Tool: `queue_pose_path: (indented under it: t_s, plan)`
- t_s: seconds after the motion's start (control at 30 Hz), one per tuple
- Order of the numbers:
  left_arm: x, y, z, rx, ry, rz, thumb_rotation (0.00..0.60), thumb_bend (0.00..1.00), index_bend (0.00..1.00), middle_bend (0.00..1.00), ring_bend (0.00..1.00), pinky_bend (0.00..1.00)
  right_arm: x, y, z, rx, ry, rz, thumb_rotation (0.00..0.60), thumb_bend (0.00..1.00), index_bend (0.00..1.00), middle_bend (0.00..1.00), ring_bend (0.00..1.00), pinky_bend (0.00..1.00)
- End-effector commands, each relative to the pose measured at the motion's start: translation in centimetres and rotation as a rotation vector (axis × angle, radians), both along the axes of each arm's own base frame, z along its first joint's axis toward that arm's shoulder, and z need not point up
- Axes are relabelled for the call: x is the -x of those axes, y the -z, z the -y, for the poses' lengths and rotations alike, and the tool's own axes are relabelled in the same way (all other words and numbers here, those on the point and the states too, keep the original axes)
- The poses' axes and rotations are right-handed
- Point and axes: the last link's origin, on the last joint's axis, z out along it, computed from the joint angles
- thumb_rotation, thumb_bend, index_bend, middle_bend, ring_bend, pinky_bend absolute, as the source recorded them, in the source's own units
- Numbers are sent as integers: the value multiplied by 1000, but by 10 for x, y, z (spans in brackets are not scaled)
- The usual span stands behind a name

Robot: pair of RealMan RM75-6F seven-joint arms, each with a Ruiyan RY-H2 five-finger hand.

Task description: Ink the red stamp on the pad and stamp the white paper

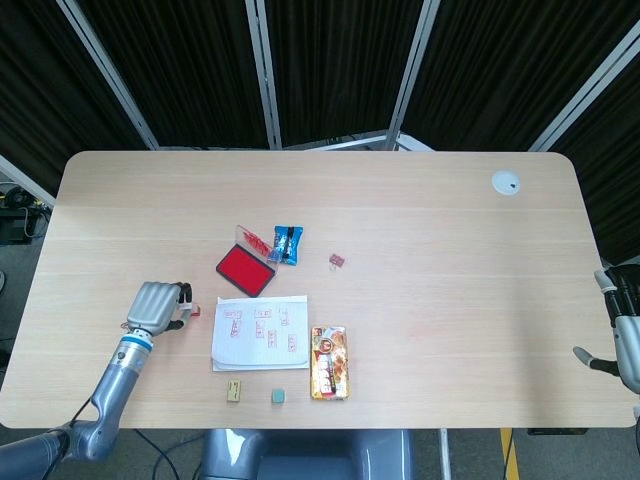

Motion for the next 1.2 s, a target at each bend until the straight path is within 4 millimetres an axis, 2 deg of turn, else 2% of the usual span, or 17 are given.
queue_pose_path:
  t_s: [0.03, 0.27, 0.4, 0.53, 0.73, 1.2]
  plan:
    - [-3, -3, -2, -9, 2, 18, 600, 361, 535, 518, 797, 844, 0, 0, 0, 0, 1, -1, 600, 0, 0, 0, 0, 0]
    - [-23, -25, -15, -45, 45, 72, 600, 361, 549, 523, 797, 845, 1, 1, 1, -1, 6, -9, 600, 0, 0, 0, 0, 0]
    - [-42, -38, -32, -58, 77, 82, 600, 361, 548, 523, 797, 845, 1, 1, 2, 3, 6, -10, 600, 0, 0, 0, 0, 0]
    - [-59, -40, -49, -39, 87, 92, 600, 361, 548, 523, 797, 844, 1, 0, 3, 10, 10, -13, 600, 0, 0, 0, 0, 0]
    - [-77, -29, -67, -6, 110, 76, 600, 361, 551, 525, 797, 845, 4, -2, 4, 25, 22, -25, 600, 0, 0, 0, 0, 0]
    - [-85, 9, -91, 56, 86, 68, 600, 377, 556, 526, 797, 844, 11, -6, 6, 45, 59, -38, 600, 0, 0, 0, 0, 0]
